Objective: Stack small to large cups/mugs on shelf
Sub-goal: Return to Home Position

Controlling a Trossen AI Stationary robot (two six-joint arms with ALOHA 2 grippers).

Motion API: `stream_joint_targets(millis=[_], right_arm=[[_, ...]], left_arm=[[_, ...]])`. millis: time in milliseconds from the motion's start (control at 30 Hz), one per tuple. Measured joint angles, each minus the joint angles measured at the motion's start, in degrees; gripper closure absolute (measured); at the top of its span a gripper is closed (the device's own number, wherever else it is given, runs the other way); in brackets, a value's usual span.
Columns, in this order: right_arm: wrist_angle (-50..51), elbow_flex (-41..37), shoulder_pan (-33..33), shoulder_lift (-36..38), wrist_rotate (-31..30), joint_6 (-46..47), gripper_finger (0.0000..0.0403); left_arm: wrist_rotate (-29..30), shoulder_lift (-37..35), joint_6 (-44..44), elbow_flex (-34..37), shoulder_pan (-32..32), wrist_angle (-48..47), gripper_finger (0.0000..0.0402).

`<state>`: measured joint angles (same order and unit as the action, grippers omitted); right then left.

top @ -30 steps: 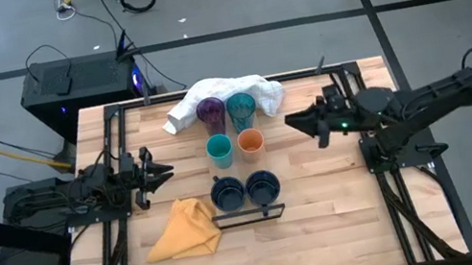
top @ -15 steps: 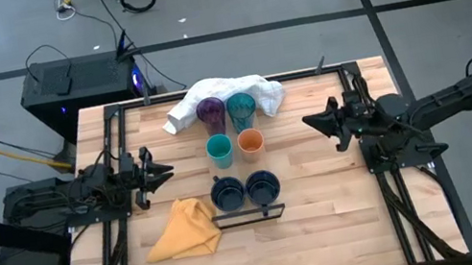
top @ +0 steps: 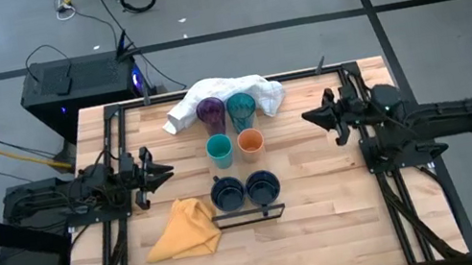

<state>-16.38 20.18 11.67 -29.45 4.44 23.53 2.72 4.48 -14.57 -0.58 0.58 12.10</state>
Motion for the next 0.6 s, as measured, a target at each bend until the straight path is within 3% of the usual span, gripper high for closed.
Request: stream_joint_targets(millis=[100, 200, 433, 600], right_arm=[[-0.3, 0.0, 6.1, -0.2, 7.2, 0.7, 0.0402], [-2.3, 0.0, 8.1, -0.2, 9.7, -0.1, 0.0402], [-25.6, -10.6, 7.6, -1.9, 3.2, 0.3, 0.0402], [-34.5, -14.9, 4.3, -4.2, -2.3, 1.8, 0.0402]], left_arm=[[0.0, 0.0, 0.1, 0.0, 0.0, 0.0, 0.0316], [0.0, 0.0, -0.1, 0.0, 0.0, 0.0, 0.0316], [0.0, 0.0, -0.3, 0.0, 0.0, 0.0, 0.0312], [0.0, 0.0, -0.2, 0.0, 0.0, 0.0, 0.0319]])
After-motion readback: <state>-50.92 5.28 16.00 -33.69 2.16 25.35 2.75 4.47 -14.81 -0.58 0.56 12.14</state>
